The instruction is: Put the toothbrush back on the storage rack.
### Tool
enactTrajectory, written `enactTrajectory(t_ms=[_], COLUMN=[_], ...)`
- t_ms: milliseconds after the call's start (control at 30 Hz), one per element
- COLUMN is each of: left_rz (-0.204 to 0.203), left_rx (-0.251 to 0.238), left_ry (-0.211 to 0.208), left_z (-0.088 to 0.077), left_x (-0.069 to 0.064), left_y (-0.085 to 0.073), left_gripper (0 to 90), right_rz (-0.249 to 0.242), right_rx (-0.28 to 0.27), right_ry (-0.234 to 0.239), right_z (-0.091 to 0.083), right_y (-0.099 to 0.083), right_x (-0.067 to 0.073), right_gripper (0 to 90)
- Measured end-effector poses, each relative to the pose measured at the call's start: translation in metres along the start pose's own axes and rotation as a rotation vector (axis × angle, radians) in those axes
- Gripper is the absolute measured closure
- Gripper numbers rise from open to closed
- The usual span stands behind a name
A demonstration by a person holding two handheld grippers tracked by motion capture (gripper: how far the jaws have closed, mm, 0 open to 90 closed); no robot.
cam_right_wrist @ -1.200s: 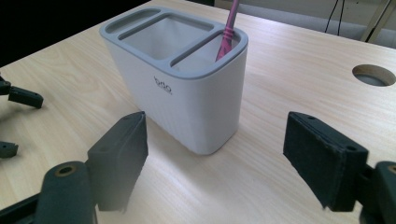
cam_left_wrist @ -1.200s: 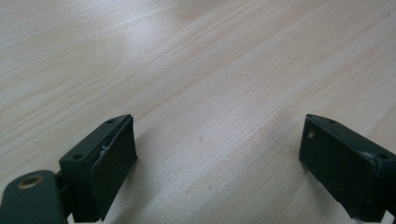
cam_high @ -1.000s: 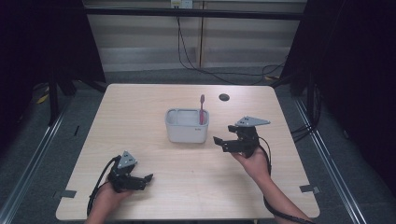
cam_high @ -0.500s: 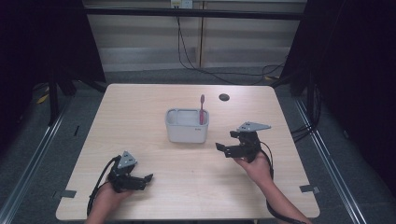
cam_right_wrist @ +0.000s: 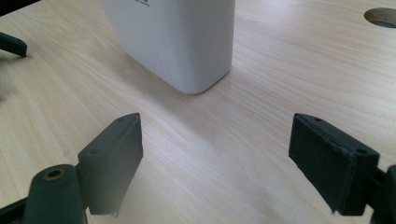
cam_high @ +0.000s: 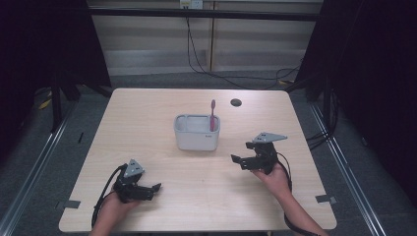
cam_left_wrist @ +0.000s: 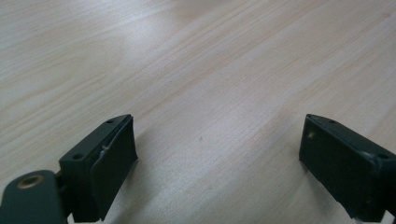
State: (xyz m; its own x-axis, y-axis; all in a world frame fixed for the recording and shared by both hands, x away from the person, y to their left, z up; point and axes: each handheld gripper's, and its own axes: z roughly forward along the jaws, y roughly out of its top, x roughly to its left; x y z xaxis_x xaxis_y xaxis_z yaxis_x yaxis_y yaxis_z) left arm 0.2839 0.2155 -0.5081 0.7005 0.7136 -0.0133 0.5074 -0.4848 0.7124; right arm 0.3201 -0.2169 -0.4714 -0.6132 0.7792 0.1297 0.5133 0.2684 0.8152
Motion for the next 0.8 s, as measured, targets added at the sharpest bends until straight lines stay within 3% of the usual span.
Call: enactTrajectory(t_ms=[167,433,800], left_rz=[0.0,0.0,0.0], left_rx=[0.0,0.0,0.0], left_ry=[0.0,0.0,0.0], left_z=[0.0,0.0,0.0], left_x=[0.0,0.0,0.0], left_y=[0.0,0.0,0.0], left_gripper=[10.5,10.5,10.5], right_rz=[-0.019,-0.09,-0.088], right_rx=[0.001,0.067,0.102], right_ry=[0.006,0.006,0.005], right_z=[-0.002,0.002,0.003], right_y=[-0.004,-0.012,-0.02], right_x=[-0.002,-0.004,-0.014], right_gripper=[16.9,16.9,17.0])
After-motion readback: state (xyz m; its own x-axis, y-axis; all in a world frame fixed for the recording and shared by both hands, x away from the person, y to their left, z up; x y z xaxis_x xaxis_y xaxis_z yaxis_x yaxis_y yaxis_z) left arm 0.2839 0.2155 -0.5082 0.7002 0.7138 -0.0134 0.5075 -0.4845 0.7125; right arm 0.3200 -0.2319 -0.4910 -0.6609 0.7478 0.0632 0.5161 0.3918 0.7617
